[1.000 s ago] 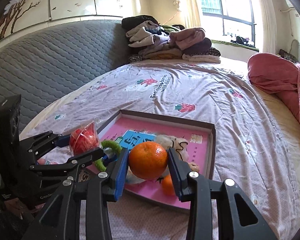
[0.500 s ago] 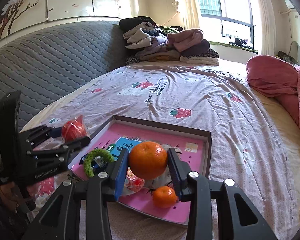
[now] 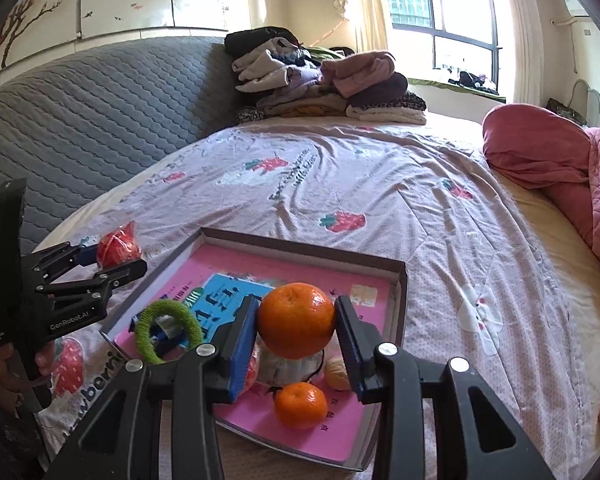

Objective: Organize objects
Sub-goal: 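Lift and carry the egg with the left tool while the right carries the orange over the tray, then lower and release the egg into the tray while the right tool releases the orange there, then withdraw both open tools back from the tray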

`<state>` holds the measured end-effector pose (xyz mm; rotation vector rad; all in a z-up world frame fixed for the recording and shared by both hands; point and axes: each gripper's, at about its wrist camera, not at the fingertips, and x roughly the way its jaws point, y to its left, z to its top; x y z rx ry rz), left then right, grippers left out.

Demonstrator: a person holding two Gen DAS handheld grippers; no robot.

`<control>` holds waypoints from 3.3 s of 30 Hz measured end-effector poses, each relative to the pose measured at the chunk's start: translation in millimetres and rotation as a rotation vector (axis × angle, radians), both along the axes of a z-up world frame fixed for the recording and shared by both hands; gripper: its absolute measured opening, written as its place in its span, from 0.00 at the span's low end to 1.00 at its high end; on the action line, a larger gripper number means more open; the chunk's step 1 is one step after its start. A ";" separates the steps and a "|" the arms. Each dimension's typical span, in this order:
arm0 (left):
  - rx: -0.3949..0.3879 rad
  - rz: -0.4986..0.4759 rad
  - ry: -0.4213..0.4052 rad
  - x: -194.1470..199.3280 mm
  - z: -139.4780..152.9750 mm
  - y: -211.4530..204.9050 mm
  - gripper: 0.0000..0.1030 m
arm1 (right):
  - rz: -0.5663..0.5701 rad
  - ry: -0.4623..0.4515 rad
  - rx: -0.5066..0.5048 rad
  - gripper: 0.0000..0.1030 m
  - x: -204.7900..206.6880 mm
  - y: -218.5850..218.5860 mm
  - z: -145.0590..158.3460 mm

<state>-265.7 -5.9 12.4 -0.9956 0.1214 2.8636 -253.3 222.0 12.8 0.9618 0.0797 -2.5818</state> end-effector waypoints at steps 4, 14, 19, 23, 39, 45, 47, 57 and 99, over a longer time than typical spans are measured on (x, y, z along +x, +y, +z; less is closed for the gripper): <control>-0.010 -0.013 -0.014 -1.9 -7.8 7.3 0.52 | 0.000 -0.028 0.018 0.38 -4.4 -0.2 -11.1; -0.033 -0.051 -0.046 -3.1 -23.8 22.4 0.52 | -0.009 -0.080 0.071 0.38 -12.4 -1.8 -37.0; -0.052 -0.083 -0.052 -1.9 -28.2 33.2 0.52 | -0.022 -0.092 0.099 0.38 -15.9 -3.1 -49.2; -0.066 -0.120 -0.068 -0.8 -33.6 44.0 0.52 | -0.041 -0.094 0.108 0.38 -19.3 -1.7 -56.7; -0.130 -0.174 -0.138 2.8 -55.9 67.2 0.55 | -0.040 -0.071 0.131 0.39 -22.2 -5.8 -59.7; -0.118 -0.181 -0.151 3.8 -57.8 66.3 0.60 | -0.043 -0.099 0.148 0.40 -23.6 -7.9 -65.2; -0.124 -0.182 -0.149 5.3 -58.1 67.1 0.61 | -0.043 -0.102 0.157 0.41 -22.8 -8.7 -65.2; -0.113 -0.197 -0.153 12.8 -56.6 68.0 0.70 | -0.048 -0.114 0.187 0.52 -18.9 -10.3 -61.8; 0.044 -0.070 -0.074 47.4 5.3 49.6 0.72 | -0.025 -0.009 0.039 0.67 24.9 -7.7 4.6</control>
